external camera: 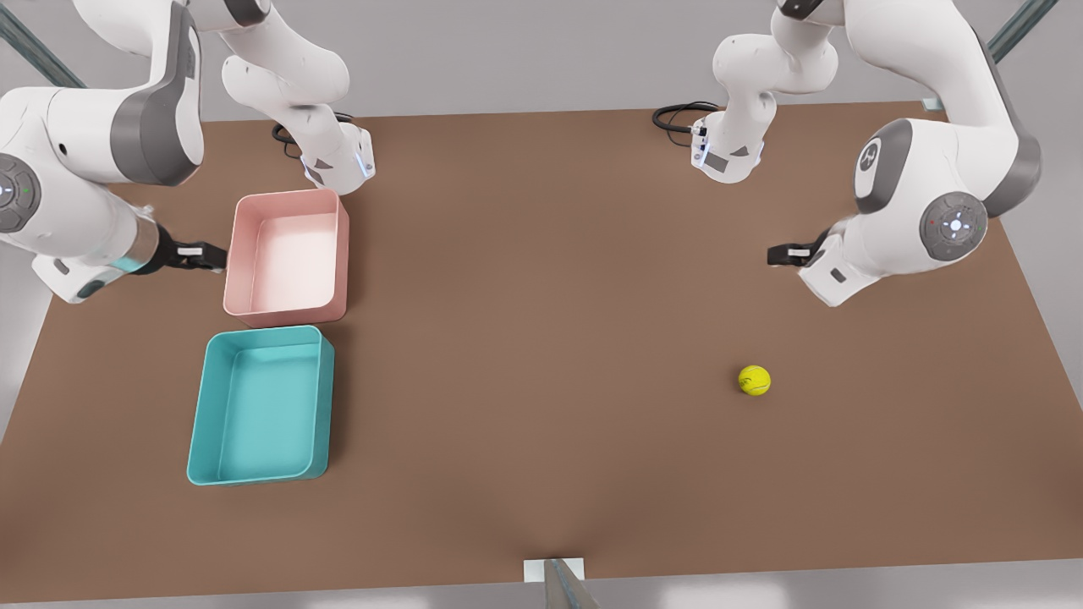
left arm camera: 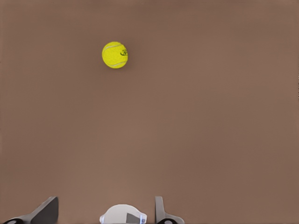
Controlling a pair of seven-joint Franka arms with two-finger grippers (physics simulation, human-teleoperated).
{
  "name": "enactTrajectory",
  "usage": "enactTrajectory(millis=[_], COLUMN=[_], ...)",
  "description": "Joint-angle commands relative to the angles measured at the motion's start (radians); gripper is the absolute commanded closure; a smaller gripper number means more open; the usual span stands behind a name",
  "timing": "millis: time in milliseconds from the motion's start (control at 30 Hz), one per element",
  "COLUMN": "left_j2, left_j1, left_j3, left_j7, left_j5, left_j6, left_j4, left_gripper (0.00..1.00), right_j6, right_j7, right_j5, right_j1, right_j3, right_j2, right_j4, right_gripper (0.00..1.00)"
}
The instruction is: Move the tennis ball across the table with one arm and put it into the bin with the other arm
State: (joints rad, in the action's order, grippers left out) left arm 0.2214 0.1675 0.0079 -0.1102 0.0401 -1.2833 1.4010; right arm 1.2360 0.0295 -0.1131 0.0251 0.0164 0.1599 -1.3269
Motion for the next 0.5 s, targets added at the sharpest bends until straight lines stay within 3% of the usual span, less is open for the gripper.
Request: enactTrajectory(millis=[0, 33, 67, 100, 167, 300, 333, 367, 467], left_j2=[-0.002, -0.002, 0.0, 0.013, 0.104, 0.231, 0.253, 0.282, 0.328], left_j1=[-0.002, -0.002, -0.005, -0.005, -0.042, -0.108, -0.132, -0.14, -0.166], left_j3=[0.0, 0.001, 0.001, 0.001, 0.003, -0.002, -0.002, -0.002, -0.014], left_j7=[-0.08, -0.08, -0.08, 0.003, 0.461, 1.878, 2.118, 2.317, 2.379], left_j5=[-0.016, -0.014, -0.003, -0.009, -0.005, -0.078, -0.077, -0.077, -0.086], left_j6=[-0.149, -0.146, -0.149, -0.159, -0.303, -0.706, -0.725, -0.734, -0.783], left_j4=[0.0, 0.0, 0.0, 0.001, 0.004, 0.091, 0.104, 0.101, 0.153], left_gripper=[0.0, 0.0, 0.13, 0.78, 0.79, 0.79, 0.79, 0.79, 0.79], right_j6=[0.114, 0.114, 0.106, 0.106, 0.135, 0.249, 0.249, 0.249, 0.27], right_j7=[0.001, 0.012, 0.006, 0.006, 0.013, 0.01, 0.01, 0.01, 0.009], right_j5=[-0.005, -0.008, -0.013, -0.002, -0.007, 0.001, -0.002, -0.002, -0.016], right_j1=[-0.005, -0.004, 0.007, 0.007, 0.013, -0.008, -0.005, -0.007, -0.005], right_j3=[0.001, 0.001, -0.003, -0.003, -0.003, -0.009, -0.009, -0.007, -0.009], right_j2=[-0.002, 0.006, 0.032, 0.044, 0.063, 0.113, 0.119, 0.121, 0.132], right_j4=[-0.009, -0.005, 0.021, 0.026, 0.023, 0.018, 0.017, 0.008, 0.008], right_gripper=[0.0, 0.0, 0.0, 0.0, 0.0, 0.0, 0.0, 0.0, 0.0])
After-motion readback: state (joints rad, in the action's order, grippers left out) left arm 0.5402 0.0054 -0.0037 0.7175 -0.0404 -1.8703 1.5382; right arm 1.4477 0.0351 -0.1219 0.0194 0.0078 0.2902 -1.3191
